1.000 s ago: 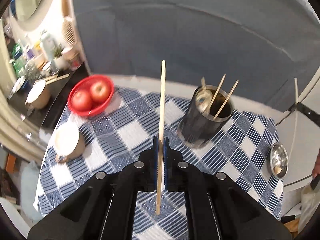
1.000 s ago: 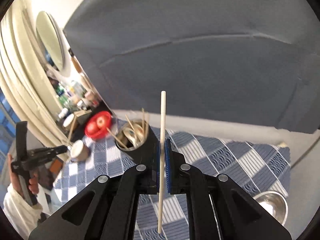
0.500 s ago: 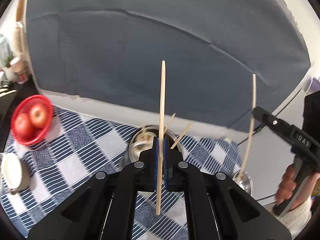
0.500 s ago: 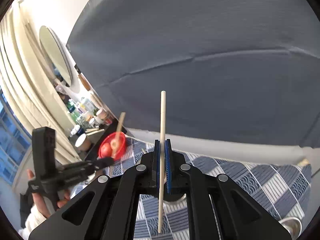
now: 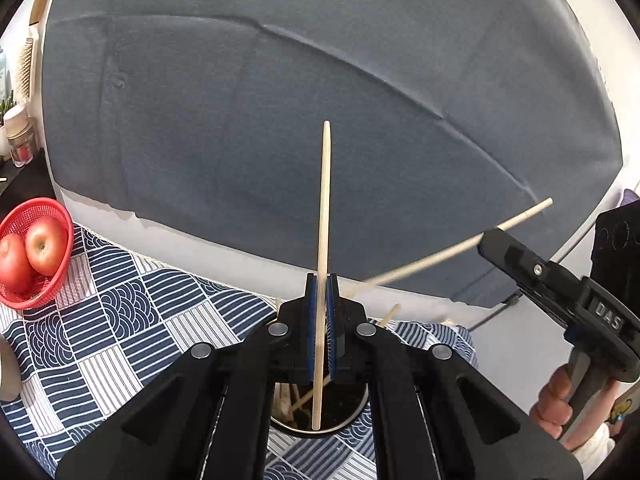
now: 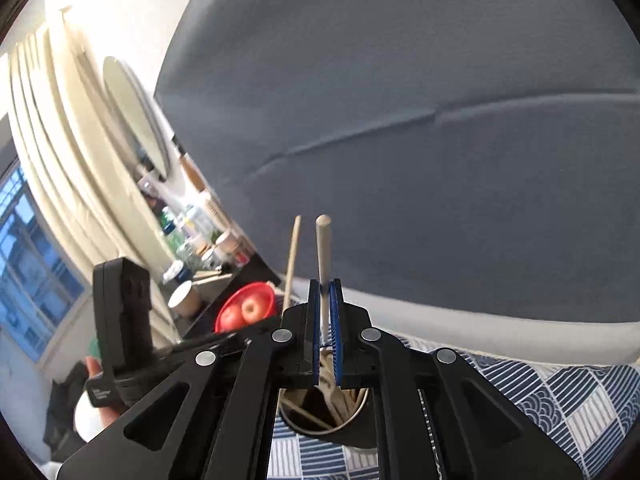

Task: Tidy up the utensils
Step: 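Lift both chopsticks upright and carry them over the black cup, then open both tools to drop the chopsticks into the black cup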

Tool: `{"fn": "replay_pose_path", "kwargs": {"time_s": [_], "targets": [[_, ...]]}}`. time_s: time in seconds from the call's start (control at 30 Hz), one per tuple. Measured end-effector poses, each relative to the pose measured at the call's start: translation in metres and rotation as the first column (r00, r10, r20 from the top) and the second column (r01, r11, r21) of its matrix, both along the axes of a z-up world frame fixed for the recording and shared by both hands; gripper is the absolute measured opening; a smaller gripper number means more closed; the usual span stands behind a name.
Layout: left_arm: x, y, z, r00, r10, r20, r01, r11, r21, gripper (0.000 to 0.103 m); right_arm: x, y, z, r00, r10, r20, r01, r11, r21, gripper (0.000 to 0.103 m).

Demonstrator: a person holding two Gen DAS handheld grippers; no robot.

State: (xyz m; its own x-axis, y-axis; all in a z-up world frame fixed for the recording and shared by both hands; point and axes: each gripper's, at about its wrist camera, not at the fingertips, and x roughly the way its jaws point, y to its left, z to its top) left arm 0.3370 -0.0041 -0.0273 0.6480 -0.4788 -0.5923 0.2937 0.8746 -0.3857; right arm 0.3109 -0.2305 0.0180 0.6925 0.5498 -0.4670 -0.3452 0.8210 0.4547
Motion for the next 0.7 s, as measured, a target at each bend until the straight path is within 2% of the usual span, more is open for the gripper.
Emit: {"fn": "replay_pose_path", "kwargs": {"time_s": [0.13,0.2,0.27,0.43,0.5,0.6,0.67,0.7], "targets": [[-0.009,-0.003,-0.005,0.997,0.021,0.073,-0.024,0.999,0.040,0.005,-0.010,0.001,-0.002,1.000,0.024,0.015,-0.024,1.000,-0.006,0.005],[-0.014,-0.003,-0.007,0.996,0.013,0.091,-0.015,1.000,0.023,0.005,-0.014,0.002,-0.003,0.999,0.032,0.018,-0.031,0.999,-0.034,0.005],[-0.015,0.000,-0.014,0.997,0.008,0.081,-0.007,1.000,-0.008,0.005,-0.016,0.007,-0.007,0.999,0.038,0.008,-0.038,0.997,-0.067,0.005],[-0.024,0.000,-0.019,0.997,0.009,0.075,-0.010,1.000,0.016,0.005,-0.026,0.017,-0.020,0.999,0.048,-0.017,-0.051,0.986,-0.160,0.008],[-0.028,0.001,-0.018,0.997,0.008,0.076,-0.010,1.000,0.028,0.005,-0.032,0.021,-0.023,0.999,0.033,-0.013,-0.036,0.974,-0.224,0.009],[-0.041,0.002,-0.015,0.996,0.000,0.084,-0.004,0.999,0.048,0.005,-0.038,0.022,-0.024,1.000,0.022,-0.014,-0.025,0.969,-0.245,0.009],[-0.048,0.001,-0.013,0.996,-0.015,0.087,0.009,0.998,0.068,0.005,-0.044,0.018,-0.023,1.000,0.004,-0.014,-0.007,0.971,-0.240,0.014],[-0.052,0.002,-0.012,0.995,-0.015,0.097,0.007,0.997,0.081,0.005,-0.043,0.020,-0.023,1.000,-0.002,-0.016,-0.002,0.971,-0.239,0.022]]}}
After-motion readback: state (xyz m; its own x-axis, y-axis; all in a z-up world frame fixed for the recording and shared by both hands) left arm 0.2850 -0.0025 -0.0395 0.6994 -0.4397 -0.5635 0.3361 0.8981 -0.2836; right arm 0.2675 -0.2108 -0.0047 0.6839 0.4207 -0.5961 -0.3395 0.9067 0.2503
